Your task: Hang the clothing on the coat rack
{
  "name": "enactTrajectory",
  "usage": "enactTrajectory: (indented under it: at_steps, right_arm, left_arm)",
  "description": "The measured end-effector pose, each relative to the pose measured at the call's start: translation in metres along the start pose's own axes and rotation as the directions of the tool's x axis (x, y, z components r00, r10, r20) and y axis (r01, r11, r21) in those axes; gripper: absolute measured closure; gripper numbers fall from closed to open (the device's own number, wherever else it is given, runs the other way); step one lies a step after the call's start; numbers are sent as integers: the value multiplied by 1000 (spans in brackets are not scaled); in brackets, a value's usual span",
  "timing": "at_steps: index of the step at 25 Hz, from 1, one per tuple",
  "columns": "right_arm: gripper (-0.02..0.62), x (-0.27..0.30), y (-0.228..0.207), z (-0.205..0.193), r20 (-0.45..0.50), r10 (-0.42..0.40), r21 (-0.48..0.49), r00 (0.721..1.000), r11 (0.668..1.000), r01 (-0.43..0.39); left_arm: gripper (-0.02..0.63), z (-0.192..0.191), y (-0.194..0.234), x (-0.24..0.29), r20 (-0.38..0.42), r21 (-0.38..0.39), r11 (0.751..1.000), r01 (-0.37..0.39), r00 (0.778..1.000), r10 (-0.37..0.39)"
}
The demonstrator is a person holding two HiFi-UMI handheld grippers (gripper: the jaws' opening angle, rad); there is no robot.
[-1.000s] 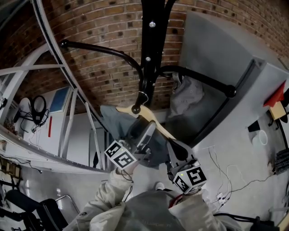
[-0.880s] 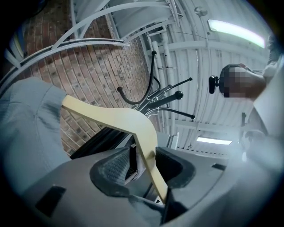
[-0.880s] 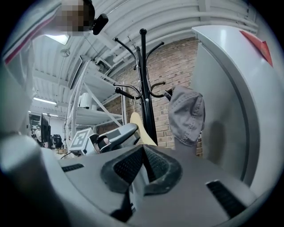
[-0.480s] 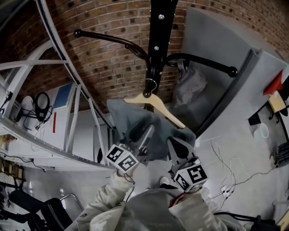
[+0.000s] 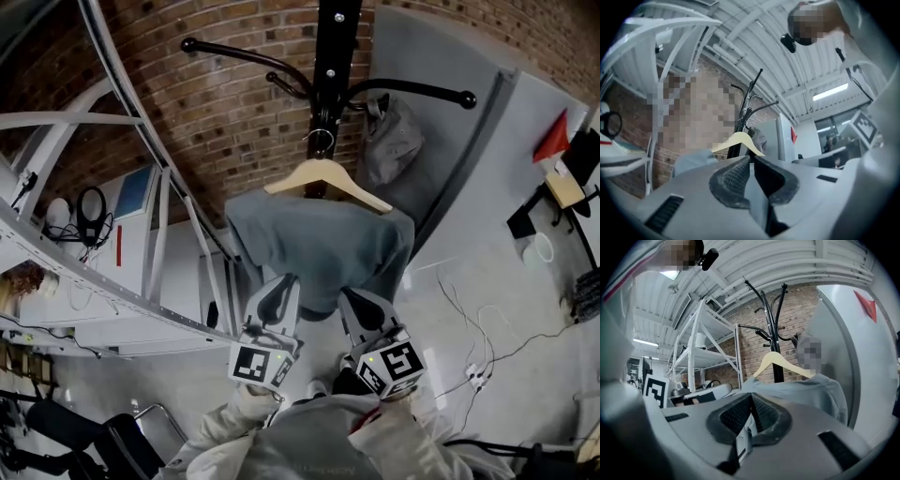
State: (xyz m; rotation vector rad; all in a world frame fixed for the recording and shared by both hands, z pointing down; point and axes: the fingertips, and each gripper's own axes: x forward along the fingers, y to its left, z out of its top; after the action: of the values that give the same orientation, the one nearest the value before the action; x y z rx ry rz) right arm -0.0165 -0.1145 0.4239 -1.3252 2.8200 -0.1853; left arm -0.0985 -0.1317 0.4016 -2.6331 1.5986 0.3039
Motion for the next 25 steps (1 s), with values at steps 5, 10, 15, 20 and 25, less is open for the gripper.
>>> enactTrajectory:
  at_steps: [5,10,15,20,25]
  right_arm:
    - [571,-9,11,-6,-9,0,3,1000,1000,0]
    - [571,-16,16,-7,-31,16,-2,999,1000,-16]
    - [571,-25,10,-13,-28,25,-8,999,1000,-25]
    - [571,-30,-3,-9,-18,44,-15,999,999,-44]
    - [571,-36,-18,-5,-4,63,-13,998,998,-63]
  left_arm:
    - [587,-5,-10,-26,-27,85,995,-56,998,59]
    - [597,-25,-8,-39,-94,116,984,-132,985,143]
    - [597,-34,-23,-41,-106,125,982,-141,982,155]
    - [597,-34,-34,-31,-114,122,983,-141,981,155]
    - [597,-36,-44,-19,-116,140,979,-151,979,167]
